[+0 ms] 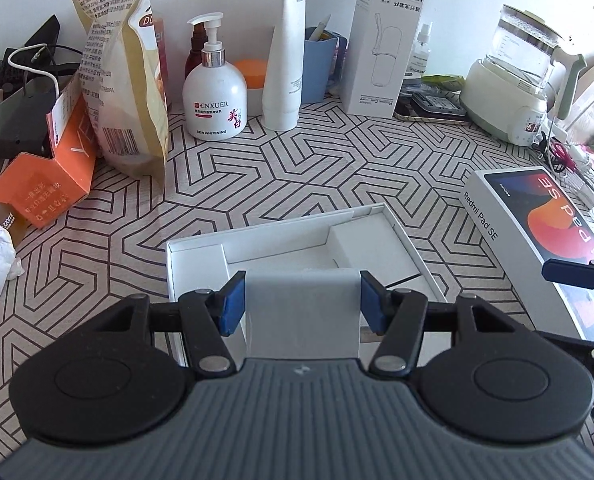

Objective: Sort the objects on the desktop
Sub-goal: 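Carry the white cube charger with the left gripper over the tray, then lower the cube charger into the tray, open and withdraw the left gripper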

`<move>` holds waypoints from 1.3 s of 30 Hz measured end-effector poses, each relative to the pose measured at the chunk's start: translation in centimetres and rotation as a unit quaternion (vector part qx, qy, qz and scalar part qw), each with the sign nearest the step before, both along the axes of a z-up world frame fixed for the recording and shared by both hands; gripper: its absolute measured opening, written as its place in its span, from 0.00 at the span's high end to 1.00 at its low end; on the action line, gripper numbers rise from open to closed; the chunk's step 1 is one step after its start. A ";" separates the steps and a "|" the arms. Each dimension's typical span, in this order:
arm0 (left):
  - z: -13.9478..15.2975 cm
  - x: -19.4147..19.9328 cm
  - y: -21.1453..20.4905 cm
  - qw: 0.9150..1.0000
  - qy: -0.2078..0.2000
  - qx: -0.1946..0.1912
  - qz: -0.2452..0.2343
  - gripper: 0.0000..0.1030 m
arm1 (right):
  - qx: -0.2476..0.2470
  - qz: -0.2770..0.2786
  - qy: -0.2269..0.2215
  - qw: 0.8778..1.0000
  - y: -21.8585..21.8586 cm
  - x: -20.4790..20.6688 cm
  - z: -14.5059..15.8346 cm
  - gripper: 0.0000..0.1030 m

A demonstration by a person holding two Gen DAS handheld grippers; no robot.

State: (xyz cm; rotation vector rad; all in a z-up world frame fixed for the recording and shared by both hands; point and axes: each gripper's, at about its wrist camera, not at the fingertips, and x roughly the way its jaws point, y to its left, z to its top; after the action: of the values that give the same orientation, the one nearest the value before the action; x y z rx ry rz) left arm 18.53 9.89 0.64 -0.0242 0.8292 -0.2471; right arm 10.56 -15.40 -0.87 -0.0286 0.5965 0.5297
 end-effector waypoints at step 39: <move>1.0 -3.8 -3.5 0.999 -0.035 0.037 -0.003 0.22 | 0.000 -0.021 0.007 1.000 -2.9 -2.9 -0.8 0.17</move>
State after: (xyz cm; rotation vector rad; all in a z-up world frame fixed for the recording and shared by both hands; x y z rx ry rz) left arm 14.69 6.41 1.60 0.0567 0.7690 -0.2207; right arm 7.61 -18.26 -1.63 -0.0119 0.6093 0.4902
